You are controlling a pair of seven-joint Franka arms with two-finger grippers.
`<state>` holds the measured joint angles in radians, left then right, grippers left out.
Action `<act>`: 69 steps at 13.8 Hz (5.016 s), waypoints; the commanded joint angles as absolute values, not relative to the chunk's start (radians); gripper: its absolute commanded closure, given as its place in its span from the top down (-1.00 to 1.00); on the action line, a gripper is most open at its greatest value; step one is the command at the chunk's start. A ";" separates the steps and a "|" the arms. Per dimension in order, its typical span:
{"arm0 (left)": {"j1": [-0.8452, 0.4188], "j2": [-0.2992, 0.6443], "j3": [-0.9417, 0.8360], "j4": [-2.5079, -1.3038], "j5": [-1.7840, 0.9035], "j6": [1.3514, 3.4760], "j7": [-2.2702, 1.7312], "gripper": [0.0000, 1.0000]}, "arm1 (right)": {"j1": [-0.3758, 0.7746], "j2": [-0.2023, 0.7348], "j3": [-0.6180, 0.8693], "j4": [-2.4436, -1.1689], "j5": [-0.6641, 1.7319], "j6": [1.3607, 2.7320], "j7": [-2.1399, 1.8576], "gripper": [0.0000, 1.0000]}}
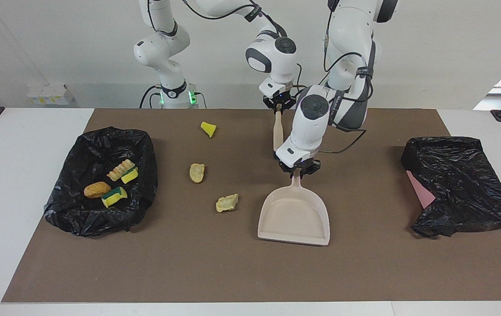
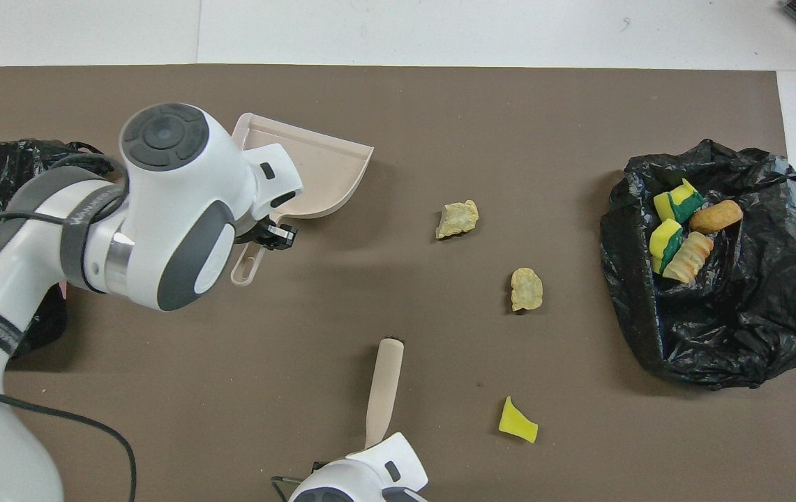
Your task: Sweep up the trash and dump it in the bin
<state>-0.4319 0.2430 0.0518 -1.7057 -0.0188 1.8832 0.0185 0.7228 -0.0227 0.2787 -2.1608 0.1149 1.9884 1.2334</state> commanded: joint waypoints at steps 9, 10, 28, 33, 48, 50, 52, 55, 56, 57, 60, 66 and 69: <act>-0.209 0.195 0.051 -1.695 0.046 1.766 0.822 -1.00 | 0.635 -0.184 0.288 -2.332 0.167 1.726 1.641 -1.00; -0.210 0.198 0.051 -1.695 0.070 1.784 0.916 -1.00 | 0.634 -0.189 0.287 -2.338 0.182 1.720 1.664 -1.00; -0.265 0.015 0.045 -2.094 0.126 2.086 1.471 -1.00 | 0.499 -0.227 0.288 -2.590 0.281 2.259 1.475 -1.00; -0.357 -0.005 0.046 -2.166 0.124 2.135 1.327 -1.00 | 0.329 -0.005 0.287 -2.355 0.264 2.341 1.273 -1.00; -0.446 -0.015 0.046 -2.232 0.127 2.186 0.965 -1.00 | 0.160 0.184 0.279 -1.873 0.045 1.909 0.898 -1.00; -0.452 -0.017 0.046 -2.232 0.130 2.171 0.907 -1.00 | 0.100 0.152 0.281 -1.884 0.020 1.826 0.766 -1.00; -0.460 -0.023 0.041 -2.233 0.179 2.161 0.850 -1.00 | 0.062 0.131 0.279 -1.931 -0.001 1.813 0.620 -1.00; -0.486 -0.025 0.043 -2.233 0.206 2.158 0.796 -1.00 | -0.020 0.088 0.281 -2.040 -0.023 1.900 0.449 -1.00; -0.501 -0.020 0.043 -2.235 0.212 2.152 0.757 -1.00 | -0.034 0.068 0.279 -2.081 -0.025 1.923 0.381 -1.00; -0.517 -0.014 0.041 -2.244 0.251 2.154 0.709 -1.00 | -0.035 0.067 0.279 -2.098 -0.032 1.925 0.344 -1.00; -0.518 -0.011 0.041 -2.246 0.273 2.152 0.684 -1.00 | -0.017 0.077 0.284 -2.129 -0.046 1.948 0.345 -1.00; -0.518 -0.012 0.041 -2.246 0.273 2.146 0.681 -1.00 | 0.158 0.238 0.287 -1.996 -0.014 2.022 0.480 -1.00; -0.515 -0.012 0.041 -2.247 0.273 2.152 0.681 -1.00 | 0.245 0.268 0.288 -1.963 0.064 2.069 0.506 -1.00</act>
<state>-0.4991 0.0137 0.0287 -2.2199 0.2459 2.1559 0.7111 0.2107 0.2276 0.2821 -2.0025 0.0122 2.0420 0.5014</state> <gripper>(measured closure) 0.692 0.740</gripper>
